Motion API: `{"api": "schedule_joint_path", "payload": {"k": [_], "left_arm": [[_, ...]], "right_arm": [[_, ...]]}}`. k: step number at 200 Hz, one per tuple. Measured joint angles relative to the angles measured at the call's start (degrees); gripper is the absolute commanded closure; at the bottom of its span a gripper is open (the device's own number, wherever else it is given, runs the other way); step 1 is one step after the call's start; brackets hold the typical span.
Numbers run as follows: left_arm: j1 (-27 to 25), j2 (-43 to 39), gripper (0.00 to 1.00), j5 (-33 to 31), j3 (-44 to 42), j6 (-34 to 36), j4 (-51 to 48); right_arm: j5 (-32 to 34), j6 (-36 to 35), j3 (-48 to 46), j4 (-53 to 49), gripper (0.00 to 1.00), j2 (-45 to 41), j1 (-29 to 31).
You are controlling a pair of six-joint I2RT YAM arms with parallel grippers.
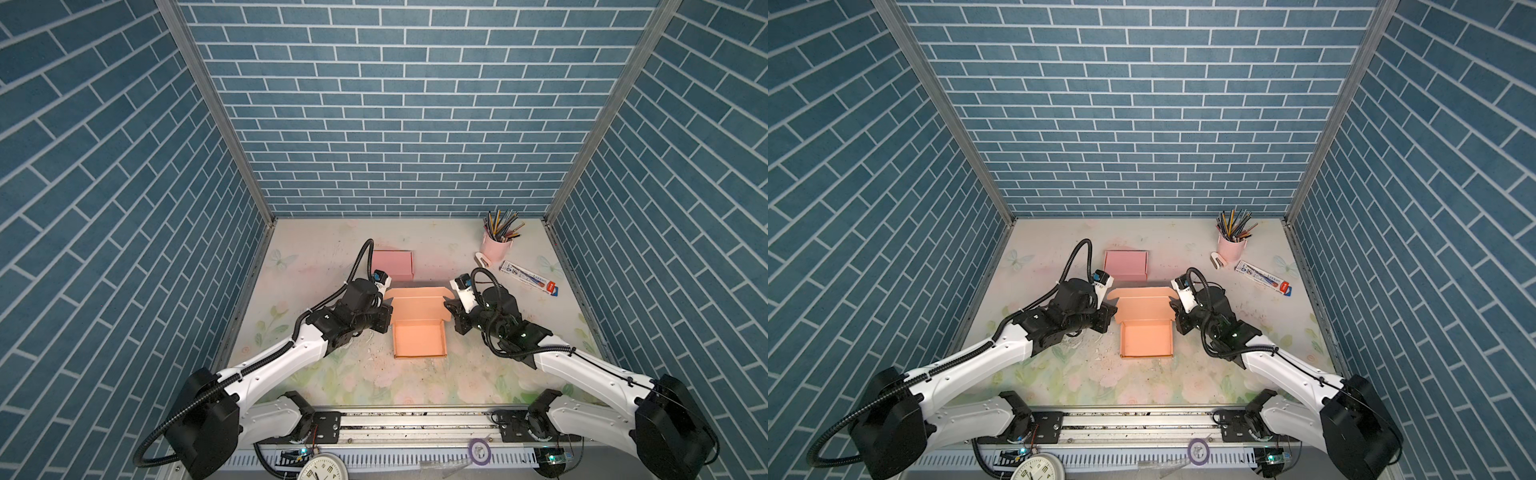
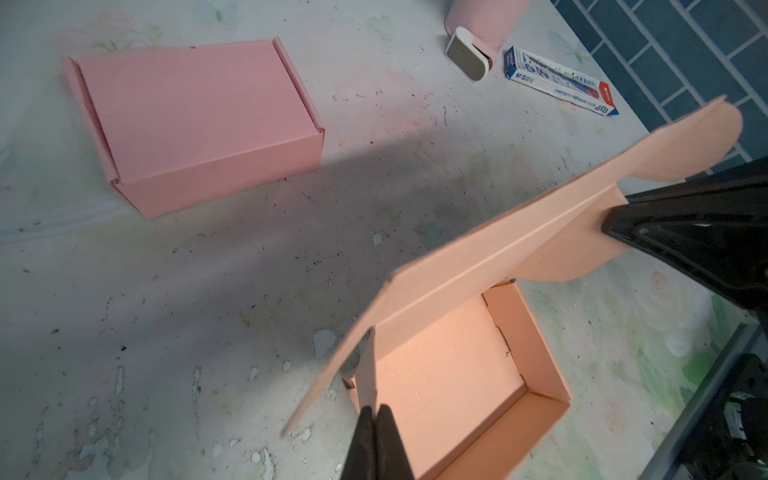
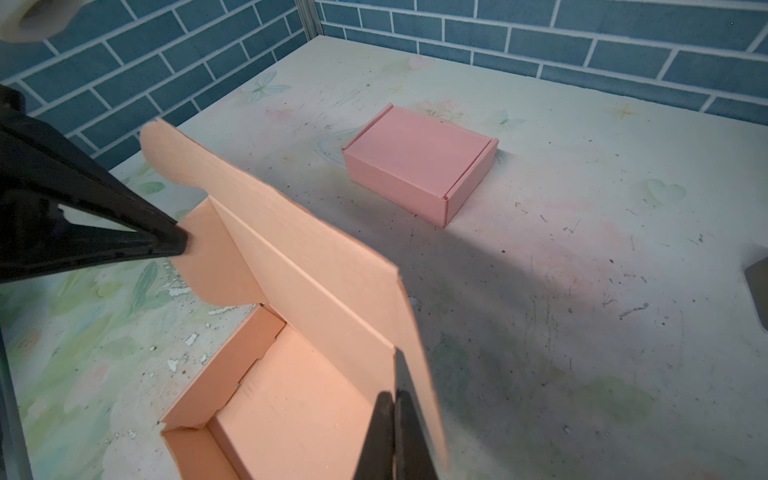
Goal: Fold the paper box
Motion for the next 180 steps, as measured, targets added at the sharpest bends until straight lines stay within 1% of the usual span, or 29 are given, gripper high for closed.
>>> {"api": "schedule_joint_path", "payload": {"k": [37,79,128,180], "left_arm": [[-0.04,1.68,0.95,-3.61,0.44,0.00,3.19],[-0.31,2.84,0.95,-6.80,0.42,0.28,7.43],[-1.22,2.97,0.95,-10.08,-1.38,0.70,12.50],[-2.58,3.67,0.95,-12.92,-4.46,0.83,15.23]], "right_arm": [[2.60,2.21,4.02,-0.46,0.92,5.51,-0.04],[3.72,3.69,7.13,-0.90,0.89,9.73,-0.07],[3.78,5.16,8.15,-0.85,0.88,11.87,-0.11],[2.60,6.80,8.15,-0.57,0.86,12.39,-0.11]]}}
